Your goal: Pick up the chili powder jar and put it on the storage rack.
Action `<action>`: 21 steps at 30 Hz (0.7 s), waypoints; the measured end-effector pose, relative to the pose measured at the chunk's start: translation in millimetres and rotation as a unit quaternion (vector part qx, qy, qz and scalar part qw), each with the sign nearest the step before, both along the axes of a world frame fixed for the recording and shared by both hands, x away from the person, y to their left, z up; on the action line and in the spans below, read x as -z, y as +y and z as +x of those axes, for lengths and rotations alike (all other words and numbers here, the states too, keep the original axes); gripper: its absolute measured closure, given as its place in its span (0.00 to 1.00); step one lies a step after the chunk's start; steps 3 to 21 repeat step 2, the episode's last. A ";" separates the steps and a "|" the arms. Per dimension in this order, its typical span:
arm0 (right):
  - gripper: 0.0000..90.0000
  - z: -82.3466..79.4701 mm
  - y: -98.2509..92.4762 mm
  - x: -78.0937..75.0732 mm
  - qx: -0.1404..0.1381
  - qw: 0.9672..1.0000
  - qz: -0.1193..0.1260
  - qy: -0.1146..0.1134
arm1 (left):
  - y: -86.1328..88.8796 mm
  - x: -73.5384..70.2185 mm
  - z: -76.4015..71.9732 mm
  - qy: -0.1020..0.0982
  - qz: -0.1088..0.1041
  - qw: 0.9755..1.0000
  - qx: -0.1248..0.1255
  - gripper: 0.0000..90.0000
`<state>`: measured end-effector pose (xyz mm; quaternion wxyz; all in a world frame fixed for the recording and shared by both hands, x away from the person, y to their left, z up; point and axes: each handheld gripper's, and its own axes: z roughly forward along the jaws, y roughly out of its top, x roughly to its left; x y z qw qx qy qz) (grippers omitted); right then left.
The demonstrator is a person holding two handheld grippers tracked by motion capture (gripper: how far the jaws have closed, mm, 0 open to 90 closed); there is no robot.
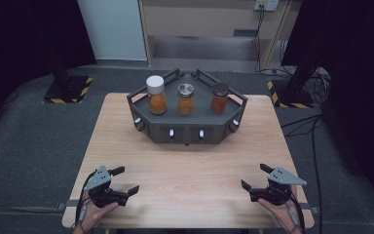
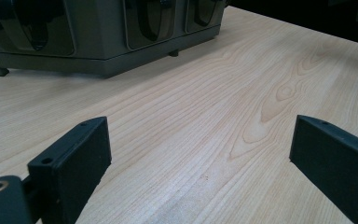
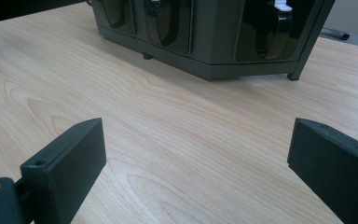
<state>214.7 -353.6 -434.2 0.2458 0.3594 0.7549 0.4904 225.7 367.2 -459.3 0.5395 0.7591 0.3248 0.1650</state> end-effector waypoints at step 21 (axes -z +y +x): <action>0.05 0.2 0.3 -0.1 0.000 1.000 -0.001 0.001 | -0.1 -0.1 0.0 0.000 0.000 1.000 0.000 0.05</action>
